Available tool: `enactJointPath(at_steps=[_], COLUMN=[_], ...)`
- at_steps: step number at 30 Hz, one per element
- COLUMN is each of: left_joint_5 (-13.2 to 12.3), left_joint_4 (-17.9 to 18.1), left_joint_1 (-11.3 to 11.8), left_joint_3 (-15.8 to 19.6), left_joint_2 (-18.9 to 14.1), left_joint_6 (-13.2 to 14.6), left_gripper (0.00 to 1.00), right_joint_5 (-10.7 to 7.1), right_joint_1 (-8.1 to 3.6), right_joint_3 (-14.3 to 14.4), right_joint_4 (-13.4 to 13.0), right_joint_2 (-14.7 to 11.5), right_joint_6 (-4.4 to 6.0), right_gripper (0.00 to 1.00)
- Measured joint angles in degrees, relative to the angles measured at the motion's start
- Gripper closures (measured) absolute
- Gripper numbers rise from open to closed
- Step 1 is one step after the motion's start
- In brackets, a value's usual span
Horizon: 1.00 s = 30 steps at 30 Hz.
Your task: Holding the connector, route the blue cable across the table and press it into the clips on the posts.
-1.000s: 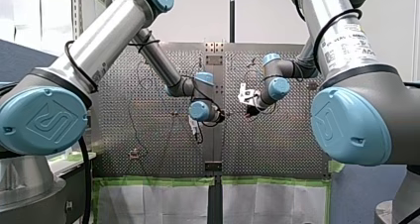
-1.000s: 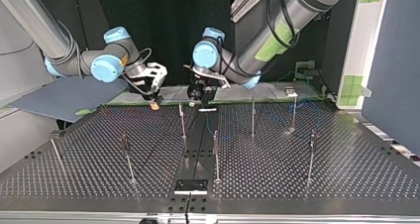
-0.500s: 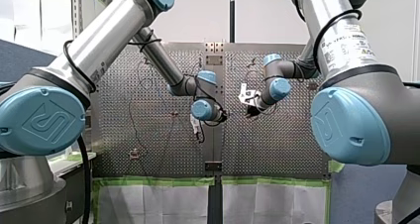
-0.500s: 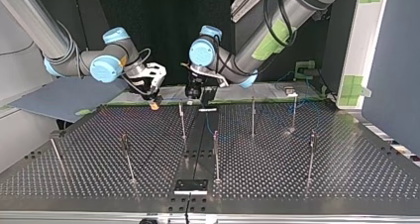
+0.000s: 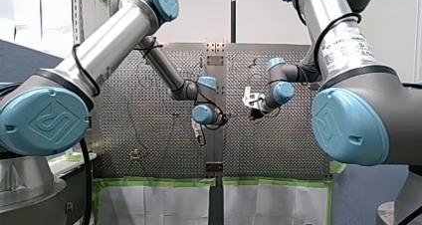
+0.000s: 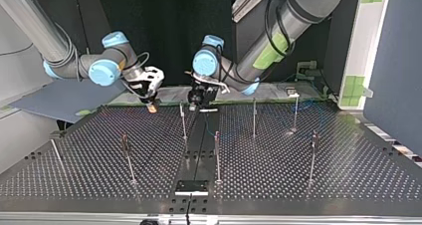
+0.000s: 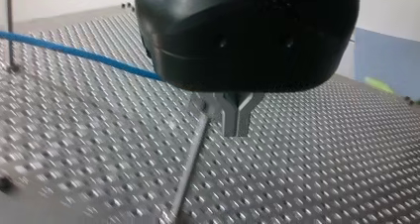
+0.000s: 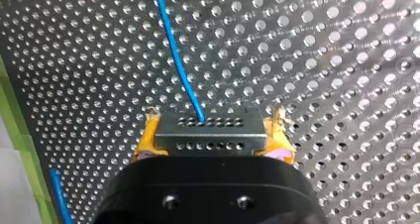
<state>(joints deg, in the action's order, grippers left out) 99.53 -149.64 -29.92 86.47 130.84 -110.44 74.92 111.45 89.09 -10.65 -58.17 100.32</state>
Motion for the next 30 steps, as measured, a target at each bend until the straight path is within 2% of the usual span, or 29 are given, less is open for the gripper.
enactJointPath(at_steps=[9, 19, 20, 21, 22, 23, 24, 25, 26, 27, 30], left_joint_5=[-1.43, -1.52, -1.51, -1.51, -1.5, -1.5, -1.46, -1.42, -1.38, -1.3, -0.89], left_joint_4=[-3.47, -5.21, -5.37, -5.61, -5.8, -5.97, -6.2, -6.42, -6.67, -7.01, -8.04], left_joint_1=[2.79, 3.23, 3.18, 3.1, 3.04, 2.98, 2.86, 2.79, 2.72, 2.65, 2.54], left_joint_3=[-4.5, -9.39, -9.81, -10.22, -10.44, -10.6, -10.73, -10.79, -10.83, -10.86, -10.89], left_joint_2=[1.95, 1.94, 1.94, 1.94, 1.92, 1.88, 1.87, 1.87, 1.86, 1.85, 1.83], left_joint_6=[0.01, 0.81, 0.84, 0.88, 0.91, 0.98, 1.13, 1.3, 1.54, 1.91, 2.91], left_gripper=[1.0, 1.0, 0.84, 0.78, 0.78, 0.48, 0.4, 0.4, 0.32, 0.02, 0.02], right_joint_5=[-0.5, -1.32, -1.37, -1.5, -1.61, -1.72, -1.84, -1.9, -1.95, -1.99, -2.03], right_joint_1=[-1.81, -3.62, -3.75, -3.92, -4.04, -4.15, -4.28, -4.37, -4.45, -4.53, -4.65], right_joint_3=[-1.78, -2.26, -2.27, -2.27, -2.28, -2.28, -2.28, -2.28, -2.28, -2.28, -2.28], right_joint_4=[0.0, -0.01, -0.01, -0.01, -0.02, -0.02, -0.02, -0.02, -0.01, -0.01, 0.0], right_joint_2=[0.17, 0.25, 0.25, 0.25, 0.26, 0.26, 0.26, 0.26, 0.27, 0.27, 0.28], right_joint_6=[0.21, 0.19, 0.16, 0.11, 0.07, 0.05, 0.02, -0.01, -0.04, -0.06, -0.09], right_gripper=[1.0, 1.0, 1.0, 1.0, 1.0, 1.0, 1.0, 1.0, 1.0, 1.0, 1.0])
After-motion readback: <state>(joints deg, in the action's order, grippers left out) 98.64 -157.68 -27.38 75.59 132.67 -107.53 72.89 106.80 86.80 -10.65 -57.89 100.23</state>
